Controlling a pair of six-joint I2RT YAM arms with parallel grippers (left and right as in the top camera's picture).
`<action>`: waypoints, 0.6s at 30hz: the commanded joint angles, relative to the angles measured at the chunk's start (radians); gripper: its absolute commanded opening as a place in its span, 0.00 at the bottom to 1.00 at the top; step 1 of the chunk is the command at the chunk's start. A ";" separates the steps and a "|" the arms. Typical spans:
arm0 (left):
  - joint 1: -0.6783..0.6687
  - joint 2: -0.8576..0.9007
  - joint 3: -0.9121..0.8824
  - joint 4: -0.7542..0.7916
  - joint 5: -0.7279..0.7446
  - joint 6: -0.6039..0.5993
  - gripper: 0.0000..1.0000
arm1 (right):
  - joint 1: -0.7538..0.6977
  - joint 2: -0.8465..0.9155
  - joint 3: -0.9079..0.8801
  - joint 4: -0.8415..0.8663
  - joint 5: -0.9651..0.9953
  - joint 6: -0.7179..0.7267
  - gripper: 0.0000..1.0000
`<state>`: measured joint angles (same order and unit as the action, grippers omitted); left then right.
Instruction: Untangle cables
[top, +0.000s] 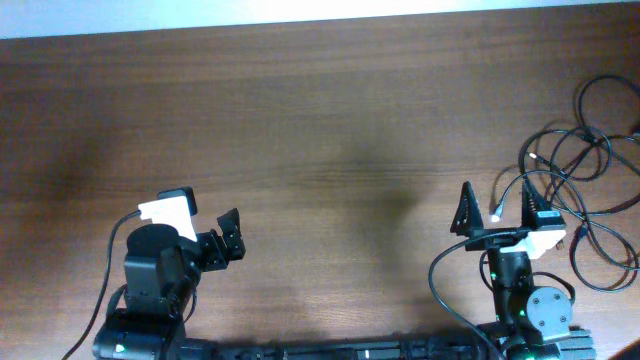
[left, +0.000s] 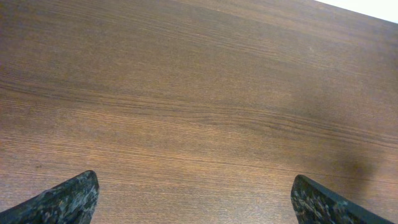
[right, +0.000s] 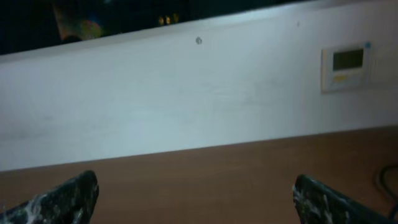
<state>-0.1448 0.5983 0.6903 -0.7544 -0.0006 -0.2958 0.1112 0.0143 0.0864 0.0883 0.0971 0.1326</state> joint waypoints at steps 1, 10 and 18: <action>-0.002 -0.004 -0.003 0.002 -0.007 -0.006 0.99 | -0.005 -0.011 -0.082 0.041 0.008 -0.077 0.99; -0.002 -0.004 -0.003 0.002 -0.007 -0.006 0.99 | -0.042 -0.011 -0.081 -0.169 -0.066 -0.129 0.98; -0.002 -0.004 -0.003 0.002 -0.007 -0.006 0.99 | -0.041 -0.011 -0.081 -0.168 -0.066 -0.129 0.98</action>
<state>-0.1448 0.5983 0.6899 -0.7547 -0.0006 -0.2955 0.0772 0.0139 0.0101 -0.0708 0.0433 0.0139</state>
